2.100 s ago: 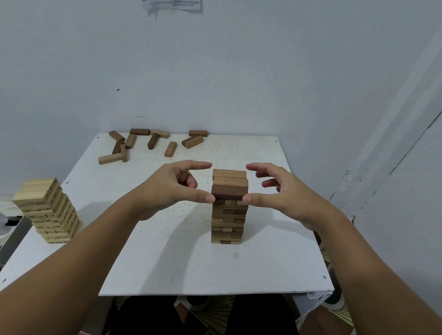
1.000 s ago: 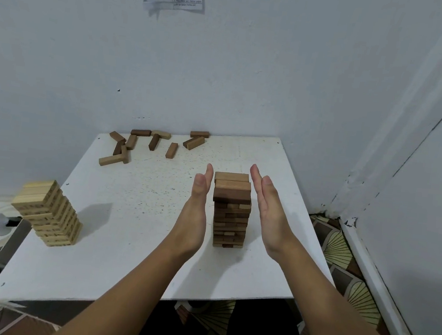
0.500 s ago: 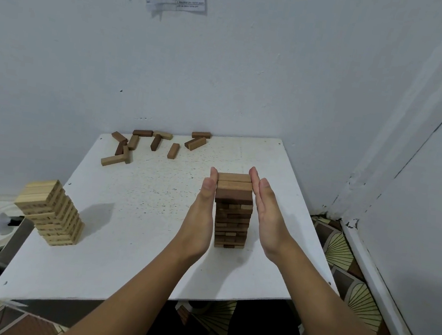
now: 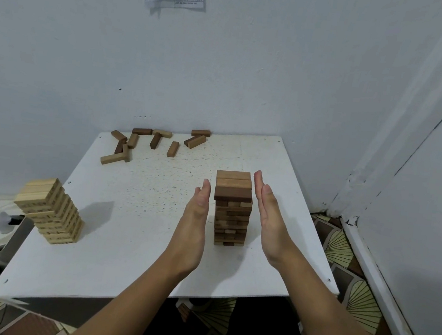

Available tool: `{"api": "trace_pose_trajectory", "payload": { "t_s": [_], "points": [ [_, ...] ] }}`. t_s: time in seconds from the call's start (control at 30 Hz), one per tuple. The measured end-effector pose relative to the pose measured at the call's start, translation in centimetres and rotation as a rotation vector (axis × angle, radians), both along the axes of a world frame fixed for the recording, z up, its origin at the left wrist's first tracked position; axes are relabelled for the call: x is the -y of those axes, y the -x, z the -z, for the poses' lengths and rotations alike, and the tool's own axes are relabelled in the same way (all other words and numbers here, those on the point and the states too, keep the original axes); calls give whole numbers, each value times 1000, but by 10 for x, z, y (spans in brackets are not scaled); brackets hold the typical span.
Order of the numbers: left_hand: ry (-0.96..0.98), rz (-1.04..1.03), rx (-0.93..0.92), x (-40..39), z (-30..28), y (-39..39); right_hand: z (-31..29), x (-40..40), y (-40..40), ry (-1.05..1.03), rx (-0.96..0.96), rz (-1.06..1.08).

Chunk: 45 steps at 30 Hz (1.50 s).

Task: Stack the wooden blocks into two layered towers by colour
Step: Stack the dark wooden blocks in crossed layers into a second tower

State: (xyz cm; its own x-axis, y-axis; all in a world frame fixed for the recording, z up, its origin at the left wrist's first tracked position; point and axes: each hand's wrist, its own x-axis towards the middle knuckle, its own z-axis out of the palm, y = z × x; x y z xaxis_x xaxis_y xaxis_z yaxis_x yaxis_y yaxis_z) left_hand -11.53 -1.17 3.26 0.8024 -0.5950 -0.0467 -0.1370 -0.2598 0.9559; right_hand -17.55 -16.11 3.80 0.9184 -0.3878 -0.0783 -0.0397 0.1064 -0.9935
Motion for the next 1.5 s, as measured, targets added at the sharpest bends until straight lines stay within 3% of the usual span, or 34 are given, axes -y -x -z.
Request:
{"api": "trace_pose_trajectory", "payload": {
  "t_s": [1.3,1.5],
  "points": [
    [-112,62,158,3,11,-3,-9,-2,-5,-17,51,-17],
    [-50,-27,117,-6,11,-14,-2,8,-11,135,12,25]
  ]
}}
